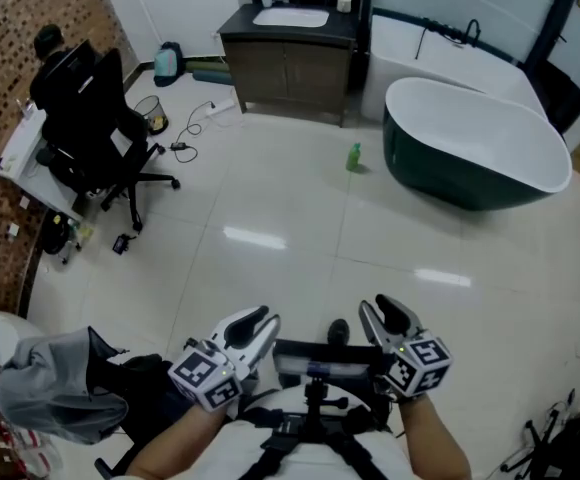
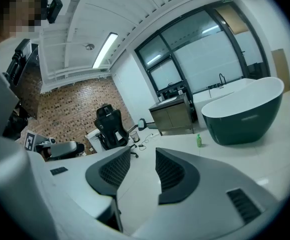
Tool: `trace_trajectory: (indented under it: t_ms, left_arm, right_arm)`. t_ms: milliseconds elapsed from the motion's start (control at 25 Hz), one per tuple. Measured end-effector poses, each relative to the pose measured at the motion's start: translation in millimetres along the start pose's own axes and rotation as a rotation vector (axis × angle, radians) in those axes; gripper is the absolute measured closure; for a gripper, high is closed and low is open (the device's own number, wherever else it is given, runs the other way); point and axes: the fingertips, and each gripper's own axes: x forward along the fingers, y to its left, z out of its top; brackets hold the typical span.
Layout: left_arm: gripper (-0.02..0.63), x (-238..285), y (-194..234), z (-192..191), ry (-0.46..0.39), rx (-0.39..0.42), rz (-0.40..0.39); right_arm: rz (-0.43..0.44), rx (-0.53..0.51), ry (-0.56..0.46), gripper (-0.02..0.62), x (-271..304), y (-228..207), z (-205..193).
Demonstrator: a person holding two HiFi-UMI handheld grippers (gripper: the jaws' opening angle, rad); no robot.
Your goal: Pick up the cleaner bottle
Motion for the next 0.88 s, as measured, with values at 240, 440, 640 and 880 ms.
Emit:
trace_trajectory:
  t_ms: [240, 440, 640, 880]
  left_arm:
    - [0.499, 67.6, 6.7, 21.0, 0.0, 0.0, 0.031]
    - [0.499, 111.6, 9.6, 39.3, -0.015, -0.004, 0.075]
    - [0.499, 144.5, 11.6, 49.5, -0.008, 0.001, 0.081]
    - [0.499, 167.2, 34.5, 68.1, -0.012, 0.008, 0.095]
  right_arm:
    - [0.039, -0.036, 0.004, 0.44, 27.7, -59.8, 51.7]
    - [0.065, -0.049, 0.013, 0.44, 40.6, -101.8, 77.0]
    - [0.063, -0.022, 0.013, 0.44, 47.3, -130.2, 90.7]
    - [0.078, -0.012, 0.046, 0.44, 68.2, -137.4, 97.8]
